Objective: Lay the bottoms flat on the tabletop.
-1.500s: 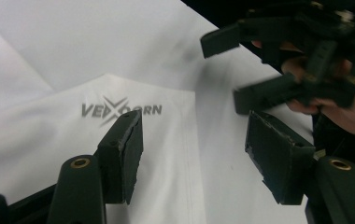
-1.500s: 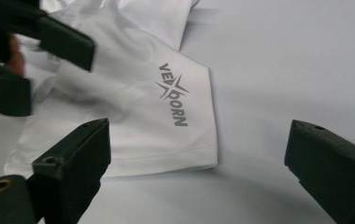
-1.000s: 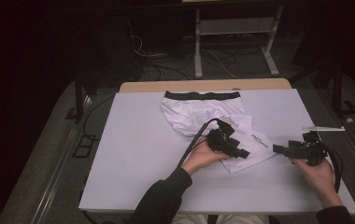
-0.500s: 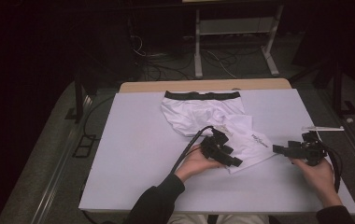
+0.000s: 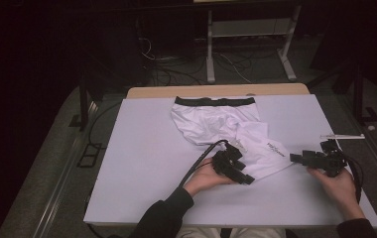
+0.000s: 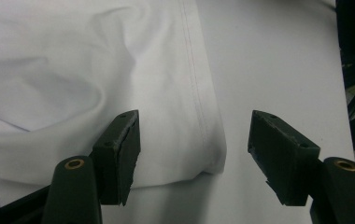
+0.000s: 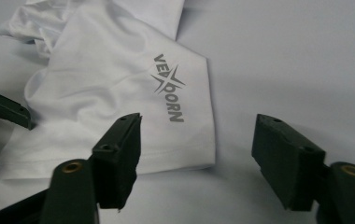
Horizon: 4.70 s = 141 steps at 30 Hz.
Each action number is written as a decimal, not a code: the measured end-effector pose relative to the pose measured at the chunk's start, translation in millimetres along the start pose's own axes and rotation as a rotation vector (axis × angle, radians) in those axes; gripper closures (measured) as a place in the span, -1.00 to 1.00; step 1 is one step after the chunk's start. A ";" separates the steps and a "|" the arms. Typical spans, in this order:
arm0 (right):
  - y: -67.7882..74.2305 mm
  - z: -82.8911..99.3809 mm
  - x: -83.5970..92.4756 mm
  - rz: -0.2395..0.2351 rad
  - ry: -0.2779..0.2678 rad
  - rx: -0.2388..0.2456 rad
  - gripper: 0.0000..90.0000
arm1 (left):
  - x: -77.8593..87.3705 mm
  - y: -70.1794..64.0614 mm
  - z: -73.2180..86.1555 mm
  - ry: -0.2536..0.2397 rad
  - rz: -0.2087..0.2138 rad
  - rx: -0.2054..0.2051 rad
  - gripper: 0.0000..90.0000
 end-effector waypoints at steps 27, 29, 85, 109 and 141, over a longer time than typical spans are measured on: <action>5.1 6.8 -14.1 -0.004 0.110 0.041 0.90 | -4.9 -16.7 4.8 0.083 -0.102 -0.256 0.53; 5.2 6.8 -14.1 -0.005 0.111 0.039 0.91 | -5.1 -15.8 4.4 0.078 -0.105 -0.244 0.57; 36.7 56.1 64.5 -0.083 0.070 -0.142 0.96 | 4.6 -75.9 19.1 0.086 -0.024 -0.260 0.97; 39.3 72.7 70.3 -0.096 0.123 -0.151 0.95 | -0.7 -93.2 31.4 0.123 0.006 -0.278 0.97; 39.9 72.6 73.3 -0.158 0.109 -0.155 0.51 | -2.1 -93.3 32.8 0.141 0.049 -0.276 0.64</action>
Point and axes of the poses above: each handheld gripper's, and its own axes: x roughly backward along the jaws, z roughly out of its underside, y roughly to its left, the point moved 5 cm from there along -x, roughly forward along the jaws, and after that the axes turned 4 degrees about x, right-handed, at the moved point
